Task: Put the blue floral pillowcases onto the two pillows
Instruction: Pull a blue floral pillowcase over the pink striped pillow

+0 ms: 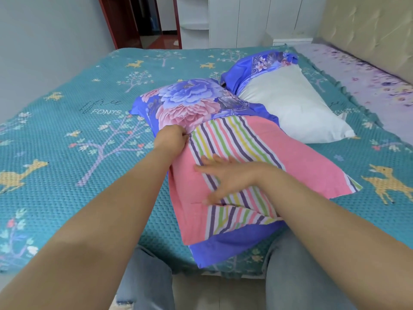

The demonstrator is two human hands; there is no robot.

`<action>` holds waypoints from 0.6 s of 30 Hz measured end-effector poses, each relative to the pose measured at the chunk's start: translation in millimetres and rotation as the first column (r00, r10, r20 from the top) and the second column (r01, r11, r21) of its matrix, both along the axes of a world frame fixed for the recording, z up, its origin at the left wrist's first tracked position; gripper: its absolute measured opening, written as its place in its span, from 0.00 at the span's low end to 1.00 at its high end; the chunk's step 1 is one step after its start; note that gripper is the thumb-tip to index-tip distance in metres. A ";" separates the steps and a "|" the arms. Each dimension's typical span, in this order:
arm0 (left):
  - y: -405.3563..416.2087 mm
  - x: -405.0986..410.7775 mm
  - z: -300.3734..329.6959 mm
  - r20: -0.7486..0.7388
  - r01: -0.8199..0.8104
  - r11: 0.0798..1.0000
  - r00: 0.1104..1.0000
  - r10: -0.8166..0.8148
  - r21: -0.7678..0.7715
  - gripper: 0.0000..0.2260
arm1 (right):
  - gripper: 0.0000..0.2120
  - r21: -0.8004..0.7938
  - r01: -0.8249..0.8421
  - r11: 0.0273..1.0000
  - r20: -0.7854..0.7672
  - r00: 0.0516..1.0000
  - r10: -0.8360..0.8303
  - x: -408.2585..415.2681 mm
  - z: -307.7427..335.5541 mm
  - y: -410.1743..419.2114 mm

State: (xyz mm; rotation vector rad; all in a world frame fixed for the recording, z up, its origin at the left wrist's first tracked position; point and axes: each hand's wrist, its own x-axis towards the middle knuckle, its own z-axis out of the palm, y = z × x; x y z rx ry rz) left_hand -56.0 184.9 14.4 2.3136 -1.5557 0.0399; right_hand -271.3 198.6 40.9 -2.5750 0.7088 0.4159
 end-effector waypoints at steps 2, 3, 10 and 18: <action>1.6 -3.4 0.9 -0.102 -0.028 0.998 0.995 0.021 -0.063 0.10 | 0.39 -0.101 0.162 0.982 0.272 0.953 -0.129 11.3 9.2 -8.7; 2.2 -4.2 2.7 -0.191 -0.046 0.994 0.981 0.027 -0.096 0.10 | 0.38 -0.194 0.235 0.952 0.353 0.922 -0.156 18.4 7.6 -11.3; 6.8 0.4 24.2 -0.631 -0.110 0.992 0.775 0.045 -0.064 0.13 | 0.53 -0.298 0.242 0.924 0.149 0.967 -0.205 55.9 -46.0 -12.5; 35.1 -39.7 9.7 -0.292 -0.016 0.996 0.956 -0.011 -0.091 0.15 | 0.56 -0.281 0.371 0.885 0.124 0.929 -0.349 75.6 -61.1 -34.6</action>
